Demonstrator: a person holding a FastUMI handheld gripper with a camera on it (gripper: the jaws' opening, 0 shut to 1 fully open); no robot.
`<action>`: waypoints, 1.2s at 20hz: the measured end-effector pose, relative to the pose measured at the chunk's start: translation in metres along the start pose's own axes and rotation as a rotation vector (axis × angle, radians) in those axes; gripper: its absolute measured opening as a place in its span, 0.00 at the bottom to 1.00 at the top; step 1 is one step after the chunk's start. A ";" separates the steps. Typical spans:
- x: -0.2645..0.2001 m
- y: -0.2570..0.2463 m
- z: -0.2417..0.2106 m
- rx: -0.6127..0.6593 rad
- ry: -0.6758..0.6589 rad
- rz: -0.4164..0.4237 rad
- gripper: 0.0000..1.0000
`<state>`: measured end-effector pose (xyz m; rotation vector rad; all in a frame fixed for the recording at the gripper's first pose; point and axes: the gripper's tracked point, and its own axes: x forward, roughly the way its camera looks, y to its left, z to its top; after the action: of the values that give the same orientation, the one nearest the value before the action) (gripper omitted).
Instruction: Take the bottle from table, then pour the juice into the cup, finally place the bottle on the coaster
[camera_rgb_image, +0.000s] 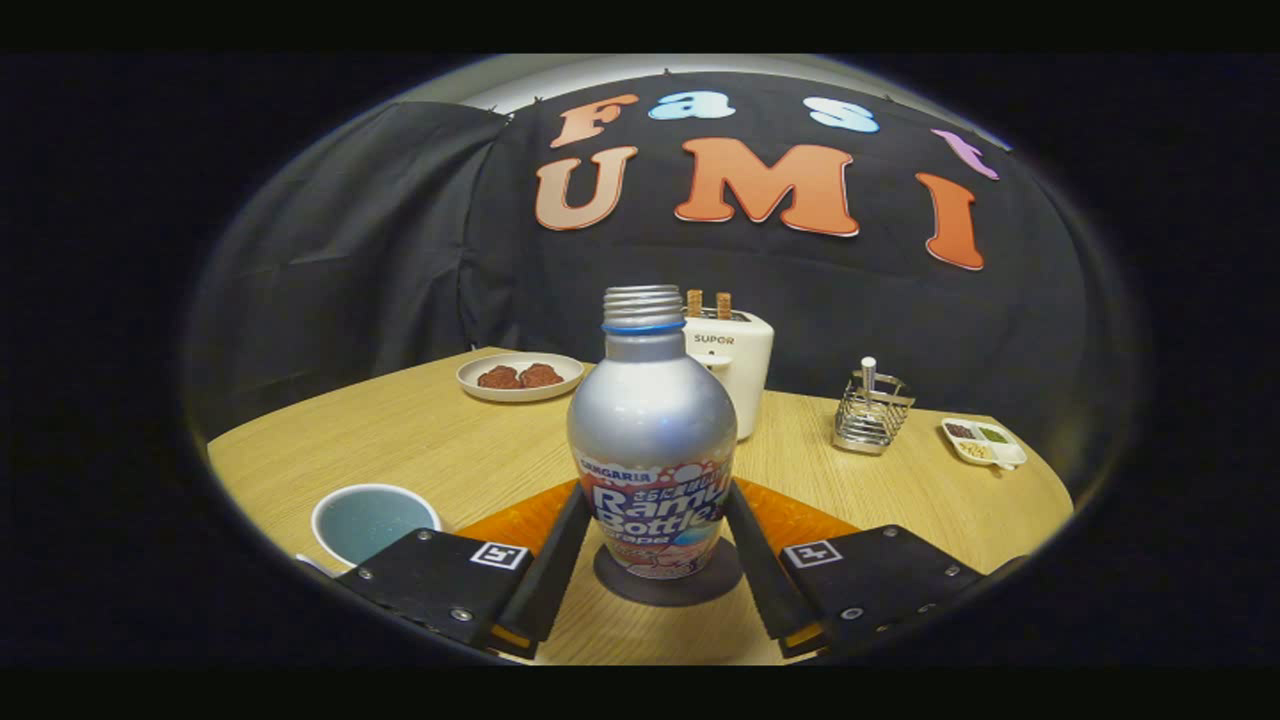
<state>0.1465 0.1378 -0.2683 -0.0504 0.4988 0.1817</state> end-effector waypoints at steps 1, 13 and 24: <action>-0.001 -0.001 0.001 0.009 -0.011 0.002 0.78; -0.026 -0.023 0.002 0.113 -0.031 -0.006 0.88; -0.133 -0.061 0.080 0.184 -0.277 -0.088 0.97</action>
<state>0.0807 0.0640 -0.1341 0.1310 0.2345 0.0548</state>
